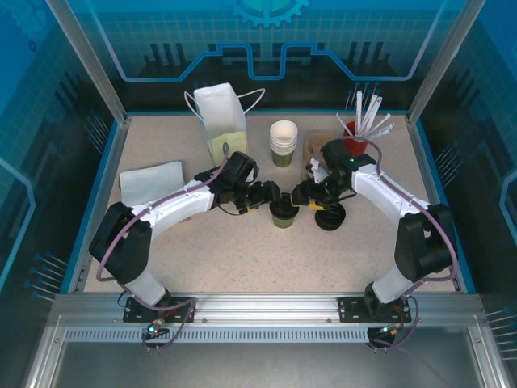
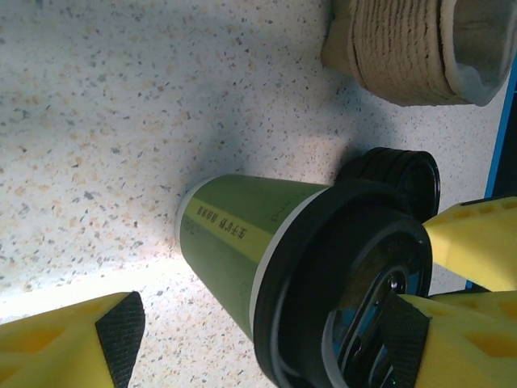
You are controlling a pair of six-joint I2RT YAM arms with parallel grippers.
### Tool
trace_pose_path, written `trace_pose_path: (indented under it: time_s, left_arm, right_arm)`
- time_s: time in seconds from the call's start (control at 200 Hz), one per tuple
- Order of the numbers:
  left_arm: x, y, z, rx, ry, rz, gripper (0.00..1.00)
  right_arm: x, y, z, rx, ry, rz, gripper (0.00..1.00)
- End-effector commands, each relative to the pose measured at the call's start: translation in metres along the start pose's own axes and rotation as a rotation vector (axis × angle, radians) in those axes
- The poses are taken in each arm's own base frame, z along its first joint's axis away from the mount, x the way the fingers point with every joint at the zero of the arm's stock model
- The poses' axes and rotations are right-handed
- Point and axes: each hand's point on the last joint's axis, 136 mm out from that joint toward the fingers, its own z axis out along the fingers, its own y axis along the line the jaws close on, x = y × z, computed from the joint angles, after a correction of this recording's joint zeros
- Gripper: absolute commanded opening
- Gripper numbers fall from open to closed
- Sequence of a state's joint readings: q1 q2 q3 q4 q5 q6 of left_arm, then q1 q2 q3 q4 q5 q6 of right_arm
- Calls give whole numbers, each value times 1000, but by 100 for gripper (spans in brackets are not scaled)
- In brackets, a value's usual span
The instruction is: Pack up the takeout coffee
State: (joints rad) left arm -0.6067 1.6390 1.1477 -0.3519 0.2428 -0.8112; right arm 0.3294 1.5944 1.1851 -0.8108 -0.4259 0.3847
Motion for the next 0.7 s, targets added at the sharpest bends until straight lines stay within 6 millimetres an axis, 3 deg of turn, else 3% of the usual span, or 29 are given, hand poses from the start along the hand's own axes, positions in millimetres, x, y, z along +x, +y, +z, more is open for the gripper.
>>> trace_pose_path:
  time_s: [0.0,0.695]
  left_arm:
    - [0,-6,3,3,19,38,78]
    - [25,52,21,-166,73,-71,63]
  right_arm:
    - [5,-1,8,3,31,9,67]
    - [35,-38,24,195,172,28,52]
